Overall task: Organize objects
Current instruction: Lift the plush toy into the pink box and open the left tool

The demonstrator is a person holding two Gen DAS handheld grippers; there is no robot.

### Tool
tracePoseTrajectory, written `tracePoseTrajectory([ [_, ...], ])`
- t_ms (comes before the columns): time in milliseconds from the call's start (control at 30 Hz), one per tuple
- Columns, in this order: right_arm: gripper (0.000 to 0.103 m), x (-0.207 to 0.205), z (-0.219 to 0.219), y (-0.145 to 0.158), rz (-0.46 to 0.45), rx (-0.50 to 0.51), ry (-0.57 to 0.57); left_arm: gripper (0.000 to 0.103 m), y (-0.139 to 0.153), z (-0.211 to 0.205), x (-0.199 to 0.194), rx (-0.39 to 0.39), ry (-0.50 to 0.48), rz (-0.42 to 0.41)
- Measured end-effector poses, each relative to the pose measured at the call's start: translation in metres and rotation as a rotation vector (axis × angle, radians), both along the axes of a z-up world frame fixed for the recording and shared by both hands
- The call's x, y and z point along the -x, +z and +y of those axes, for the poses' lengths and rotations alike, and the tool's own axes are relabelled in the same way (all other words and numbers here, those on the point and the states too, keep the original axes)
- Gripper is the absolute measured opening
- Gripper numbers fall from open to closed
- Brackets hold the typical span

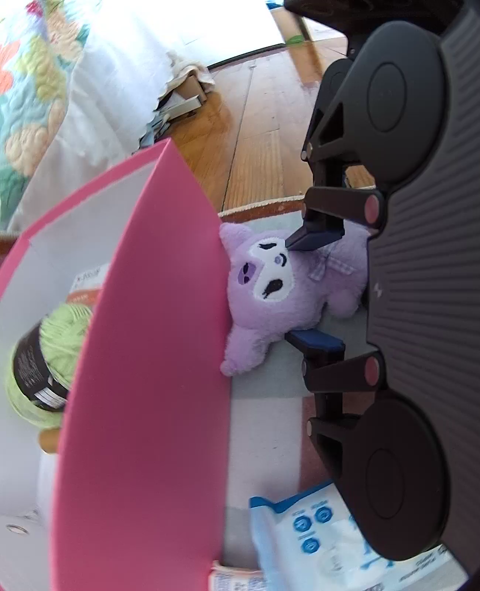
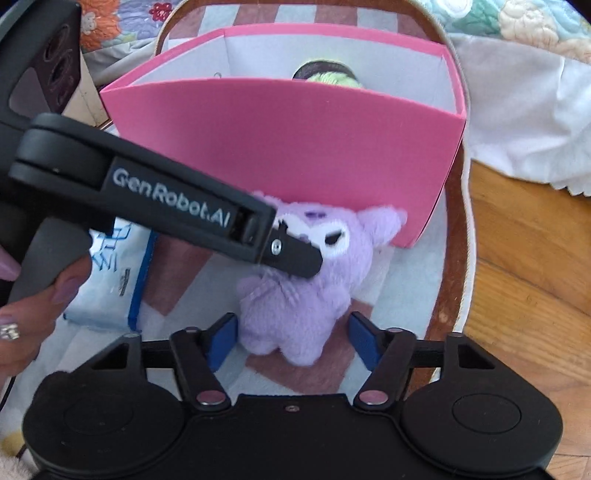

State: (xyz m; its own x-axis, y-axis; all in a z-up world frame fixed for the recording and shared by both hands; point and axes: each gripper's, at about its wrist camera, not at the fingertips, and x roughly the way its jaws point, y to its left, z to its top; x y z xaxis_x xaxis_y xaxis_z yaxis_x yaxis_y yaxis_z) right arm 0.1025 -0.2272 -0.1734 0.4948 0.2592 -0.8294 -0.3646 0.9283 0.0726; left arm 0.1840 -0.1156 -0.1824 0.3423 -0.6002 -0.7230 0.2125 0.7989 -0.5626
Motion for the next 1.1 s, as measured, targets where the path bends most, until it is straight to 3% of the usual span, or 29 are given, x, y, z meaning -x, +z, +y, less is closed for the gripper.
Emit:
tracePoseTrajectory([
  [267, 0.052, 0.003, 0.007, 0.002, -0.012, 0.019, 0.011, 0.038, 0.005, -0.001, 0.004, -0.004, 0.02, 0.012],
  [467, 0.051, 0.011, 0.014, 0.022, 0.016, -0.01, 0.025, 0.037, 0.026, 0.013, 0.018, -0.007, 0.025, 0.041],
  [600, 0.051, 0.019, 0.025, 0.04, 0.025, -0.037, 0.028, 0.037, 0.05, 0.021, 0.034, -0.034, 0.006, -0.057],
  [733, 0.051, 0.028, 0.035, 0.061, -0.005, -0.068, 0.057, 0.037, 0.072, 0.041, 0.048, -0.032, -0.001, -0.09],
  [1100, 0.051, 0.057, 0.065, 0.114, -0.167, -0.085, 0.113, 0.037, 0.138, 0.09, 0.072, -0.042, 0.023, -0.201],
])
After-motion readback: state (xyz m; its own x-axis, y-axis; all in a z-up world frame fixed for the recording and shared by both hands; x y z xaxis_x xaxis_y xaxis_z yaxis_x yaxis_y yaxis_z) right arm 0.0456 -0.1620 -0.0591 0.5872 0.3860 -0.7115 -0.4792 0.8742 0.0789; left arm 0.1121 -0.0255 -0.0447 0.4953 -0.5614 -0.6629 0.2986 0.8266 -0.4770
